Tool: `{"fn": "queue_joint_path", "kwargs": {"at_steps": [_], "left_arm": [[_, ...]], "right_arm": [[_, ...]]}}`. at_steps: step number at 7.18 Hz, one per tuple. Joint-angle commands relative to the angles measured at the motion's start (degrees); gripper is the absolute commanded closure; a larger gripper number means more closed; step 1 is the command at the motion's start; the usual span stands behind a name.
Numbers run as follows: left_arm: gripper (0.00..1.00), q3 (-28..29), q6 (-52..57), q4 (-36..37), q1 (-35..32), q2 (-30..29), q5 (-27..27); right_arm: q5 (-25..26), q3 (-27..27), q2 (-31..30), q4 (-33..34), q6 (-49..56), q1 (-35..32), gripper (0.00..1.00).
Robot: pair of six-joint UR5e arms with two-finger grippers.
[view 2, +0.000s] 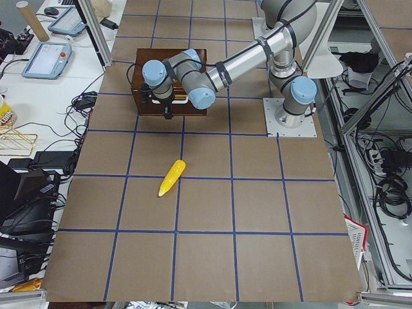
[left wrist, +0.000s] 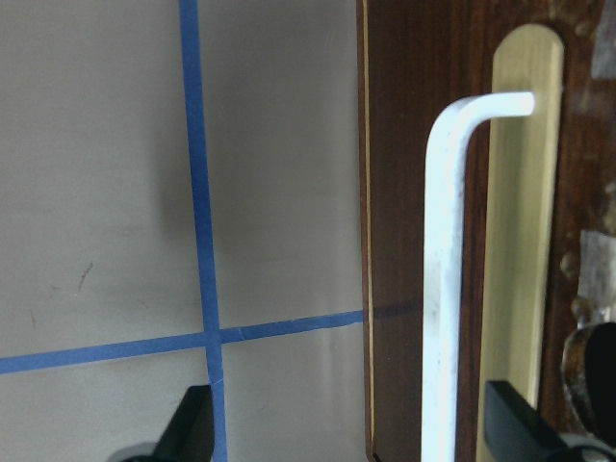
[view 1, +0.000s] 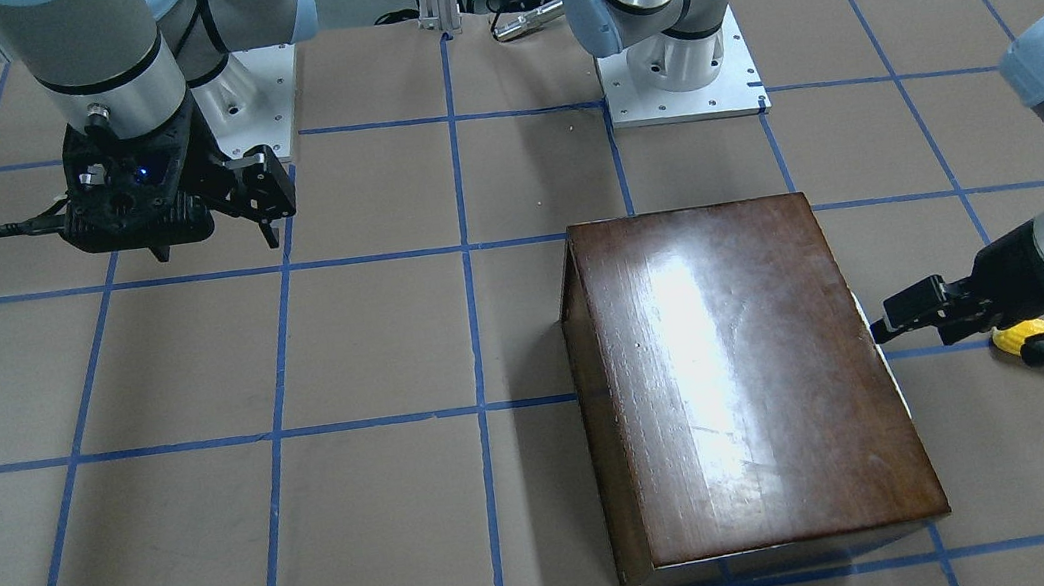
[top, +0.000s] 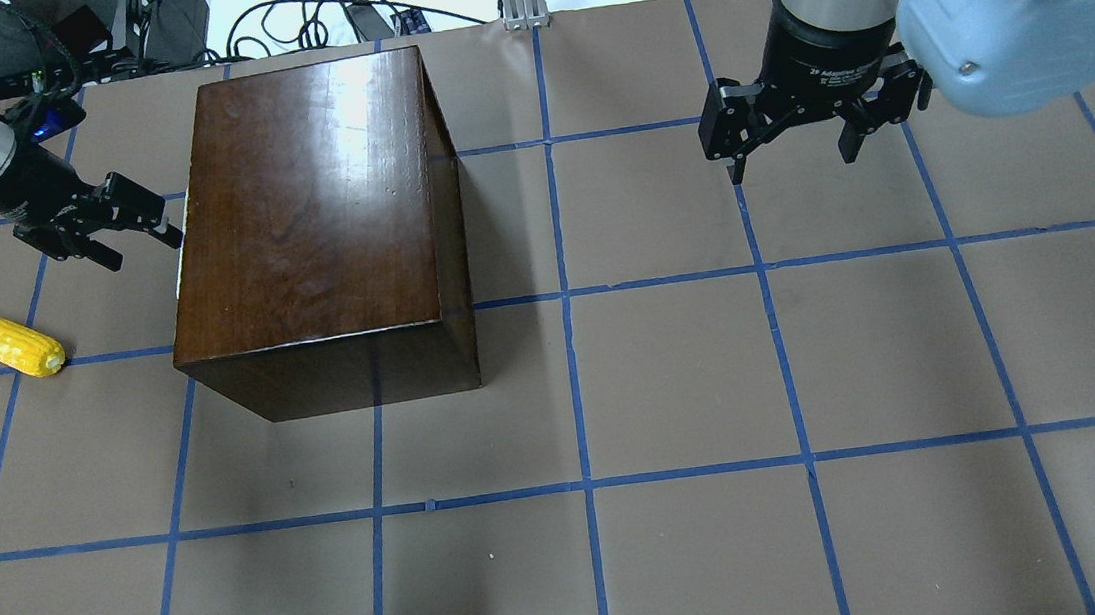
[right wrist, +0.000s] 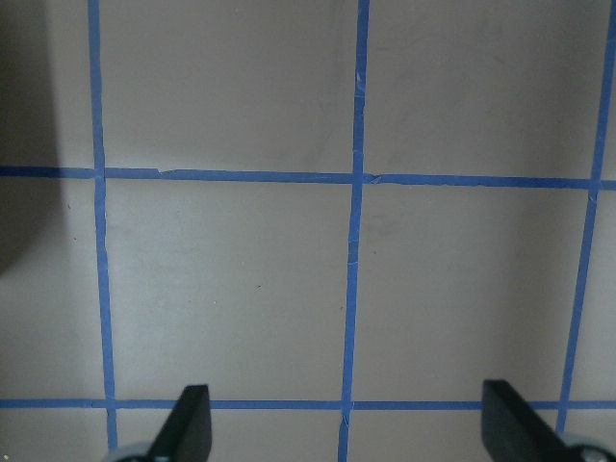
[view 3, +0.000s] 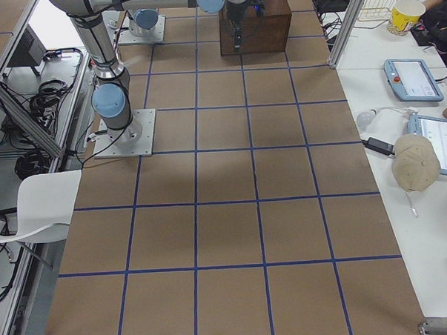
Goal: Open drawer and put corn inside
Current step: 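Close the left gripper on the white drawer handle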
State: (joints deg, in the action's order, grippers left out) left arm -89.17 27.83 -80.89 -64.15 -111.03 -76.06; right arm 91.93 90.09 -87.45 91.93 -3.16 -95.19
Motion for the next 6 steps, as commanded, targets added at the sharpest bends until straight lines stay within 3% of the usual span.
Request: {"fn": "queue_joint_path", "kwargs": {"at_steps": [1, 6], "left_arm": [[0.00, 0.0, 0.2, 0.8, 0.0, -0.8, 0.4], [0.00, 0.0, 0.6, 1.6, 0.0, -2.0, 2.0]], "right_arm": [[0.0, 0.0, 0.0, 0.0, 0.0, 0.0, 0.00], [0.0, 0.0, 0.0, 0.0, 0.0, 0.0, 0.00]]}}
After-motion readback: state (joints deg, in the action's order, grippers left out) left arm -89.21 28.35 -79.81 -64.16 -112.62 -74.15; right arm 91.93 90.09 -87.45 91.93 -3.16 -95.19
